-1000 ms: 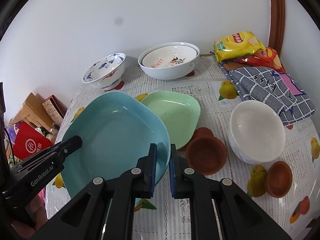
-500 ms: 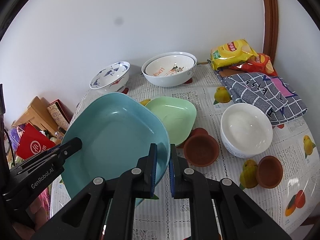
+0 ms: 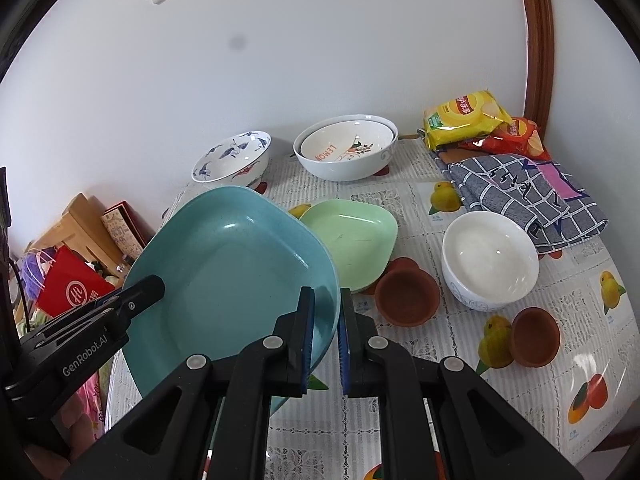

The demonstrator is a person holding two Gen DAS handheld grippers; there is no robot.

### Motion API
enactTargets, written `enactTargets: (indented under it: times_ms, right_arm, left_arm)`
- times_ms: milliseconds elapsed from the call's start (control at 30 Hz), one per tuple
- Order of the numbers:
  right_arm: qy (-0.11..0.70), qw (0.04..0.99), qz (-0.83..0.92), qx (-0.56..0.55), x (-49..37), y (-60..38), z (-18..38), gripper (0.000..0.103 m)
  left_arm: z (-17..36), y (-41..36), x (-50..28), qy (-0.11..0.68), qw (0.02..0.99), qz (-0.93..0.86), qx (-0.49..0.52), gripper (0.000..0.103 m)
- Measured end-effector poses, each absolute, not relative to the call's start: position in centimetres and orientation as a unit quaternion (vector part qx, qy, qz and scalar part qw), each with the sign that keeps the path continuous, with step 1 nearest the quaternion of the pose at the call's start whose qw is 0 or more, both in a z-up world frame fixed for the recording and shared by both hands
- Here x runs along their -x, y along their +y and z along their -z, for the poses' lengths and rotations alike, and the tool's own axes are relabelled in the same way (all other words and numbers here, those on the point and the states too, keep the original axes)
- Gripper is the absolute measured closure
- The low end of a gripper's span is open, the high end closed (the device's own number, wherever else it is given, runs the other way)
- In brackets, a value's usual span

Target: Organize plates and bowls

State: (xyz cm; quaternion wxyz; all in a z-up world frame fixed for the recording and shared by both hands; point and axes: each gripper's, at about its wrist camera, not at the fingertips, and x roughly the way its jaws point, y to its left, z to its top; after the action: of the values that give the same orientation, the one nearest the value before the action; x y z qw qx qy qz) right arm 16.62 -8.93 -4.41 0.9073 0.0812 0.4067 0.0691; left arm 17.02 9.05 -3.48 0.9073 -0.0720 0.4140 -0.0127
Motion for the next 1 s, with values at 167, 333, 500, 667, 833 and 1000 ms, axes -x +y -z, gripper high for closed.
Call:
enactTargets:
  times_ms: [167, 333, 500, 667, 833, 1000]
  right_arm:
    - [0.404, 0.909, -0.069, -0.08, -16.3, -8.6, 4.2, 0.092]
    - [0.402, 0.909, -0.072, -0.08, -16.2, -8.2, 4.1, 0.092]
    - [0.405, 0.908, -0.077, -0.076, -16.3, -7.6, 4.4, 0.092]
    - [0.409, 0.906, -0.079, -0.073, -16.5, -7.0, 4.7, 0.092]
    - [0.413, 0.904, -0.081, -0.07, -16.9, -6.4, 5.0, 0.092]
    - [0.417, 0.903, -0.082, -0.067, -17.2, -5.9, 5.6, 0.092]
  left_arm:
    - [3.3, 9.3, -16.7, 0.413, 0.908, 0.011, 0.073, 0.09]
    - [3.2, 9.8, -16.5, 0.411, 0.908, 0.008, 0.073, 0.09]
    - [3.3, 10.4, -16.4, 0.412, 0.908, 0.003, 0.079, 0.09]
    - [3.8, 11.0, -16.4, 0.416, 0.906, -0.001, 0.082, 0.09]
    - [4.2, 11.6, -16.6, 0.419, 0.904, -0.004, 0.084, 0.09]
    - [4.5, 12.1, -16.8, 0.422, 0.902, -0.007, 0.085, 0.09]
